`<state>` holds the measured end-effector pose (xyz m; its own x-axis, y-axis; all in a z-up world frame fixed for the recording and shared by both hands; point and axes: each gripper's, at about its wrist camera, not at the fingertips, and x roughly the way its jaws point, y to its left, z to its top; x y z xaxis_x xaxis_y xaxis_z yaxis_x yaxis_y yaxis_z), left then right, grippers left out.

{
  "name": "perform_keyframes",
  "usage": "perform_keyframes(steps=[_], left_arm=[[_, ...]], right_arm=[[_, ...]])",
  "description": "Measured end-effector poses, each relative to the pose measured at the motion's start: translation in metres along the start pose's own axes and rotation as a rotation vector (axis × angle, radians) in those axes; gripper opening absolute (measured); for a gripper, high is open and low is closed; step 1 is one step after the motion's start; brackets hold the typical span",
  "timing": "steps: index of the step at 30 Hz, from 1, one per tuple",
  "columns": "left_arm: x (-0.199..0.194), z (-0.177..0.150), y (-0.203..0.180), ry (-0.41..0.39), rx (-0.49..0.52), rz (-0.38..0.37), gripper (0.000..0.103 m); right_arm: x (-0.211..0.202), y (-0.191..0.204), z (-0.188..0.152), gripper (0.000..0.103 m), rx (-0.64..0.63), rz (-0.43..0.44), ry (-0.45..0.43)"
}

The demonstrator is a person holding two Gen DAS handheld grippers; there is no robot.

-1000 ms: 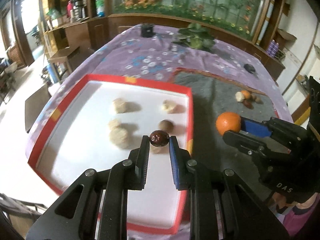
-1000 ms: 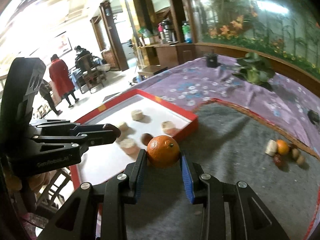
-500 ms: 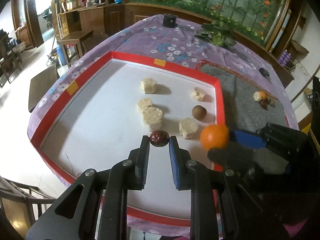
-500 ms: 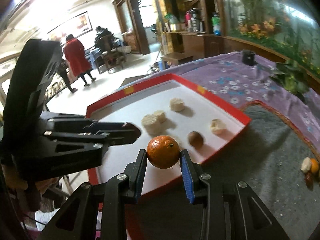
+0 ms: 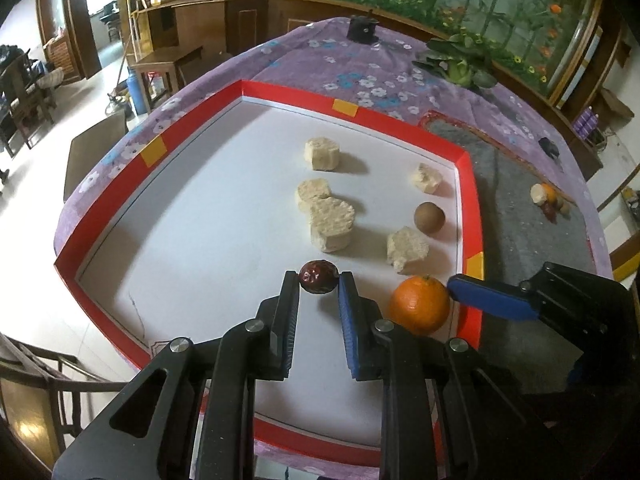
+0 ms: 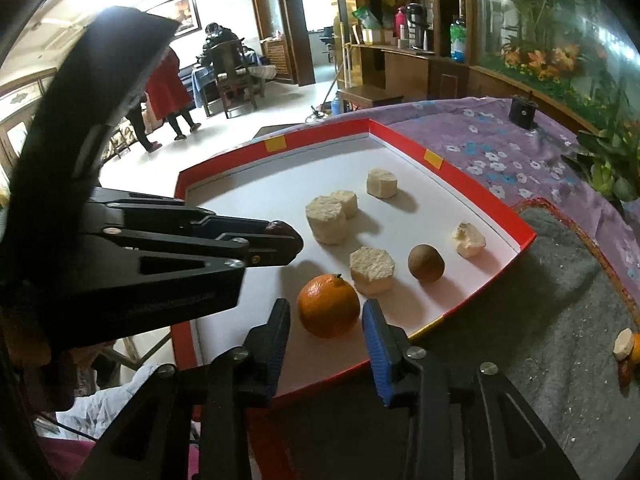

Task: Organize fruits
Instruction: 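Carry the date and orange into the white tray and open both tools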

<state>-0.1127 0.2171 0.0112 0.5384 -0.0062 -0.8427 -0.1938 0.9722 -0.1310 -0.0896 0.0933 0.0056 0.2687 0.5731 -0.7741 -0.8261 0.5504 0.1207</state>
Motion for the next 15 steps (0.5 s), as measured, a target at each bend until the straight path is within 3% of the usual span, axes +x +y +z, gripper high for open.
perform_keyframes(steps=[4, 6, 8, 15], left_arm=[[-0.001, 0.001, 0.000, -0.003, 0.004, 0.014, 0.025], [-0.003, 0.001, -0.001, -0.018, 0.003, 0.031, 0.048], [-0.007, 0.002, 0.000, -0.038, -0.008, 0.049, 0.055], [-0.018, 0.012, -0.014, -0.081, 0.000, 0.084, 0.057]], right_arm=[[-0.003, 0.001, -0.001, 0.039, -0.002, 0.000, -0.007], [-0.005, 0.000, -0.001, 0.039, 0.006, -0.001, -0.011], [-0.010, -0.002, -0.002, 0.039, 0.016, 0.007, -0.021], [-0.031, -0.018, -0.005, 0.041, 0.066, -0.016, -0.070]])
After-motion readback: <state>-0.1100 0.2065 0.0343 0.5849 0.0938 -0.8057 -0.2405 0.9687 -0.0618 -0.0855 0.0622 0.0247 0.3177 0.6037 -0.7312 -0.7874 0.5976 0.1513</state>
